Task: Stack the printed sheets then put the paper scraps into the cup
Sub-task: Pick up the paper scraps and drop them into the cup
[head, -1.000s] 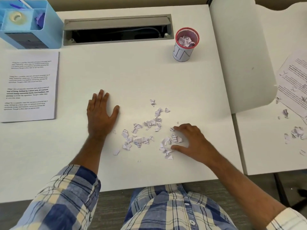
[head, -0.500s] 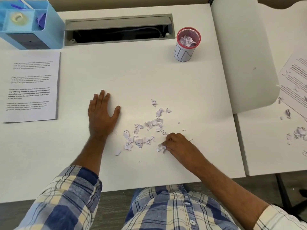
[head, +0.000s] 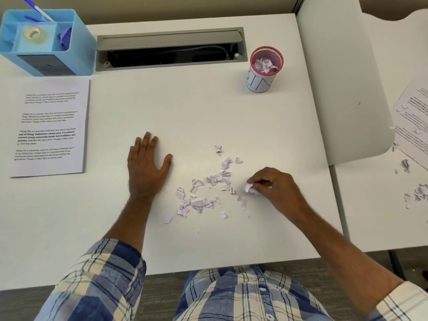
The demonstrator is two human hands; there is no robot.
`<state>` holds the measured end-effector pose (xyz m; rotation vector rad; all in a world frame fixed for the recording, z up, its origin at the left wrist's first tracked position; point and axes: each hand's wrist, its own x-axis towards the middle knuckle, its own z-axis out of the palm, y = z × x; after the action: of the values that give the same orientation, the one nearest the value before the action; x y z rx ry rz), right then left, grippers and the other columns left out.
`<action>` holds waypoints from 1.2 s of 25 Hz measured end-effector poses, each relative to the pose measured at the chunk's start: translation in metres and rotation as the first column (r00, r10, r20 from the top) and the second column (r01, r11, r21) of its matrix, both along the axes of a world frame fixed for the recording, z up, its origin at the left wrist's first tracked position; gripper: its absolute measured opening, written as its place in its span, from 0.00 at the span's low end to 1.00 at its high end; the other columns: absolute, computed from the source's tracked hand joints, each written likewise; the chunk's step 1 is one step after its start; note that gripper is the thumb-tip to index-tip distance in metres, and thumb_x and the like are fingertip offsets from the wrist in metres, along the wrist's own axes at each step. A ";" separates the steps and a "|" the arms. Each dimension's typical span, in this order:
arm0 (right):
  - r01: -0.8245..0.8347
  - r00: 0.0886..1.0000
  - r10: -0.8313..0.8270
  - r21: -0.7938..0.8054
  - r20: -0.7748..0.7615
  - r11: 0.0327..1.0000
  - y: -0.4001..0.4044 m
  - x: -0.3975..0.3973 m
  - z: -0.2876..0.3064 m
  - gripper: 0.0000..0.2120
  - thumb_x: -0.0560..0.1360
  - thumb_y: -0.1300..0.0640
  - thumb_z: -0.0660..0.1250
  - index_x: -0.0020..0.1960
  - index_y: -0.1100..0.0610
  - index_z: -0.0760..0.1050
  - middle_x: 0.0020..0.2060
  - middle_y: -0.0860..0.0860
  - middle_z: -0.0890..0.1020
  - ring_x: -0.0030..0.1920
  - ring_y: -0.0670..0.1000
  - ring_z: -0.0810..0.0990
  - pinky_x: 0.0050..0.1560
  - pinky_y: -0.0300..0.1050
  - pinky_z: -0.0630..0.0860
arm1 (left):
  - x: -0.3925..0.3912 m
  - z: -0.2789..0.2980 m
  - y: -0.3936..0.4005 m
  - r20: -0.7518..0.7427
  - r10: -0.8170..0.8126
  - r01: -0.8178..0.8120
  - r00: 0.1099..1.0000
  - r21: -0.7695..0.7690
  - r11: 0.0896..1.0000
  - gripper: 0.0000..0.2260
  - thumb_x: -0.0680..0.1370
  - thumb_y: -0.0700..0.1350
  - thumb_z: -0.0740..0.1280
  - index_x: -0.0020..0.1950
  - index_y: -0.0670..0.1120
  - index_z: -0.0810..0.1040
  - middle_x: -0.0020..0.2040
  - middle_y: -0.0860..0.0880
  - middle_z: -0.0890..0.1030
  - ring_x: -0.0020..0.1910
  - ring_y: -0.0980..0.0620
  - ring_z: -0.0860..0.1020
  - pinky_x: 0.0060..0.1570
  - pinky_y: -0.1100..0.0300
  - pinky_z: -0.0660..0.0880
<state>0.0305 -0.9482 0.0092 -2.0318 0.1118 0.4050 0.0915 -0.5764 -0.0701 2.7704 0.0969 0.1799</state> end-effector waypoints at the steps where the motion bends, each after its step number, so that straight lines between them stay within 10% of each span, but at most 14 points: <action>1: 0.061 0.998 -0.061 0.046 -0.007 0.997 -0.003 0.011 0.004 0.09 0.71 0.66 0.77 0.46 0.54 0.86 0.45 0.47 0.87 0.48 0.48 0.85 0.54 0.43 0.80 | 0.000 0.000 0.000 0.000 -0.003 0.003 1.000 0.001 1.000 0.30 0.82 0.60 0.62 0.81 0.47 0.68 0.83 0.48 0.64 0.83 0.45 0.59 0.81 0.44 0.57; 15: 0.193 0.909 -0.128 -0.130 0.396 0.972 -0.031 0.248 0.081 0.07 0.69 0.61 0.77 0.47 0.57 0.86 0.36 0.46 0.83 0.31 0.36 0.77 0.36 0.29 0.70 | 0.001 -0.002 0.001 0.017 -0.009 0.009 1.000 -0.006 1.000 0.31 0.82 0.61 0.61 0.81 0.46 0.67 0.83 0.49 0.63 0.84 0.45 0.58 0.81 0.43 0.57; 22: 0.185 0.894 0.034 -0.436 0.447 0.881 -0.029 0.292 0.062 0.07 0.75 0.58 0.71 0.50 0.55 0.86 0.49 0.51 0.87 0.48 0.49 0.83 0.48 0.35 0.74 | 0.000 -0.002 0.001 0.021 -0.010 0.010 1.000 -0.006 1.000 0.31 0.82 0.61 0.61 0.81 0.46 0.67 0.83 0.49 0.63 0.84 0.45 0.58 0.81 0.44 0.57; 30: 0.367 0.832 -0.273 -0.111 0.483 0.924 -0.036 0.249 0.061 0.07 0.71 0.64 0.68 0.47 0.59 0.83 0.42 0.51 0.86 0.39 0.42 0.80 0.44 0.33 0.77 | 0.000 -0.001 0.001 -0.001 -0.010 0.010 1.000 -0.006 1.000 0.31 0.82 0.61 0.61 0.81 0.47 0.66 0.84 0.50 0.62 0.84 0.45 0.58 0.81 0.44 0.56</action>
<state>0.2794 -0.9844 0.0699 -2.1995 0.2057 -0.3205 0.0918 -0.5755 -0.0709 2.7647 0.0842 0.1757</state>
